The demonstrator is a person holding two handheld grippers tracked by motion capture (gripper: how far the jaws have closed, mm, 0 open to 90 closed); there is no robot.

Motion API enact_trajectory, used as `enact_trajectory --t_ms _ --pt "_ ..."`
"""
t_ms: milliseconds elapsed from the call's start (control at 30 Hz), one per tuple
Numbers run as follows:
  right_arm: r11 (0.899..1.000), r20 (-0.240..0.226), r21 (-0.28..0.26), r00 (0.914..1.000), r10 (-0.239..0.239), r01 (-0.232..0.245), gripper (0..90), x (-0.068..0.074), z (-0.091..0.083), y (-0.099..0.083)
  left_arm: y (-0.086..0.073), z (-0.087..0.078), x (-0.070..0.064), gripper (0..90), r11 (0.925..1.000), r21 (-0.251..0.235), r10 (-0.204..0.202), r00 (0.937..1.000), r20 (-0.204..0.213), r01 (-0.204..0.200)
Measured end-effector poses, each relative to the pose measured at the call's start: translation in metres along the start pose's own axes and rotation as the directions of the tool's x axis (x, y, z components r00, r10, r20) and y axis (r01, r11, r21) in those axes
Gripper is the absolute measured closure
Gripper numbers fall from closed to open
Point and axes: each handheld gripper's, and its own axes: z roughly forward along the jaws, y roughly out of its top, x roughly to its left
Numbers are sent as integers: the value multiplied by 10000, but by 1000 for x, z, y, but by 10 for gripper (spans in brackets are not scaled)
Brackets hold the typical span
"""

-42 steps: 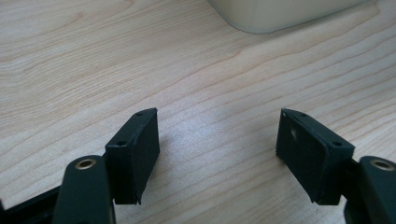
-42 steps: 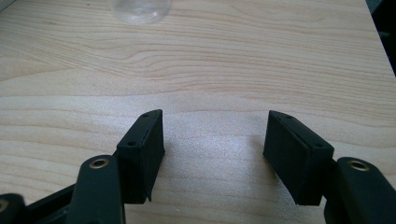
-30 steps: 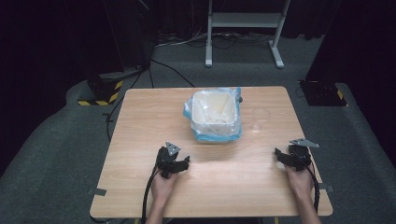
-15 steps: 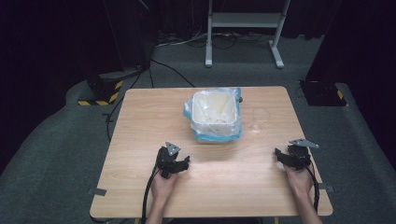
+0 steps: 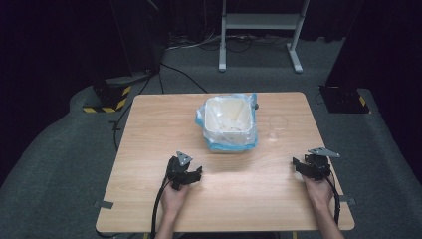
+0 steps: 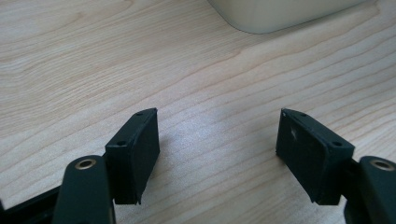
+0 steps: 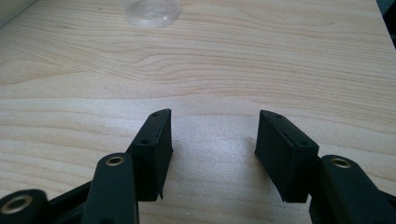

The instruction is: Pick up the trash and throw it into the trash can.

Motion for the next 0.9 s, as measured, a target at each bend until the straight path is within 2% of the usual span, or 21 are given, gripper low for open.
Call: enact_trajectory --t_ms 300,900 --pt "9997 -411 -158 9990 190 -196 471 1 -4 1 0 0 0 298 10000 1 6 10000 1 -6" --pt "9987 -1007 -495 9949 68 -118 524 7 -13 9 0 0 0 297 10000 0 -13 10000 8 13"
